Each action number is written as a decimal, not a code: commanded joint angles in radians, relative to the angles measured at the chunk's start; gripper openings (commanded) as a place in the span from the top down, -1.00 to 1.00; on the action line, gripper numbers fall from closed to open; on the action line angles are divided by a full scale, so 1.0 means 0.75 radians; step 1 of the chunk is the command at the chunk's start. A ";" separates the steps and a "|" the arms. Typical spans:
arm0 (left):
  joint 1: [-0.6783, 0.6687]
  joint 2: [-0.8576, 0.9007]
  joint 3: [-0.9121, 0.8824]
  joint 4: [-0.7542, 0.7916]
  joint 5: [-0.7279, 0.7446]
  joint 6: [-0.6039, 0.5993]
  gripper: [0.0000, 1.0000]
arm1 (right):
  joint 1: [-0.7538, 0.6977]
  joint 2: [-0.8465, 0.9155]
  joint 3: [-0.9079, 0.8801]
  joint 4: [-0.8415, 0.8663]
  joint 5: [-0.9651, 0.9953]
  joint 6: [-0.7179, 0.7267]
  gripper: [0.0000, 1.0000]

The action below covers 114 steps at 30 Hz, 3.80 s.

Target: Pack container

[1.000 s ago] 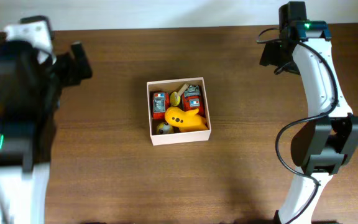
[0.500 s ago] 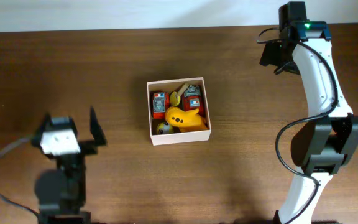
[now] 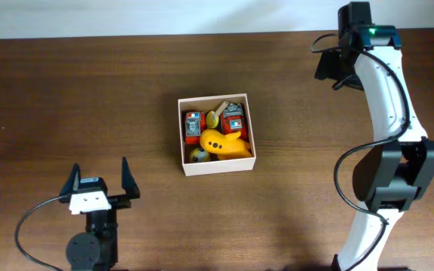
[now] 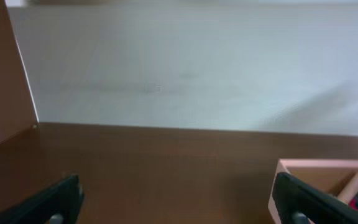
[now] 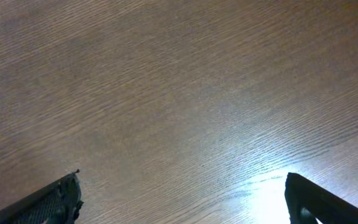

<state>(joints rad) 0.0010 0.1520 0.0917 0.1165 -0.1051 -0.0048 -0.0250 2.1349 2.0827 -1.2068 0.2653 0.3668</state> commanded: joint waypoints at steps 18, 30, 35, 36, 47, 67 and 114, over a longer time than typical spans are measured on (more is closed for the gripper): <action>-0.004 -0.161 -0.110 -0.262 0.076 -0.009 -0.98 | -0.005 0.006 0.001 -0.001 0.011 0.005 -0.98; -0.004 -0.159 -0.110 -0.262 0.076 -0.009 -0.99 | -0.005 0.006 0.001 -0.001 0.011 0.005 -0.97; -0.004 -0.159 -0.110 -0.262 0.076 -0.009 -0.99 | -0.005 0.006 0.001 -0.001 0.011 0.005 -0.98; -0.004 -0.159 -0.110 -0.262 0.076 -0.009 -0.99 | -0.005 0.006 0.001 -0.001 0.011 0.005 -0.98; -0.004 -0.158 -0.110 -0.262 0.076 -0.008 -0.99 | 0.038 -0.100 0.001 -0.019 -0.023 0.006 -0.97; -0.004 -0.158 -0.110 -0.262 0.076 -0.009 -0.99 | 0.094 -1.303 -0.819 0.484 -0.123 -0.194 -0.98; -0.004 -0.158 -0.110 -0.262 0.076 -0.008 -0.99 | 0.009 -2.842 -2.675 1.277 -0.457 -0.250 -0.97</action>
<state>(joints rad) 0.0010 0.0425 0.0143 -0.0795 -0.0589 -0.0082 -0.0135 0.0139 0.0849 -0.2516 -0.0555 0.1837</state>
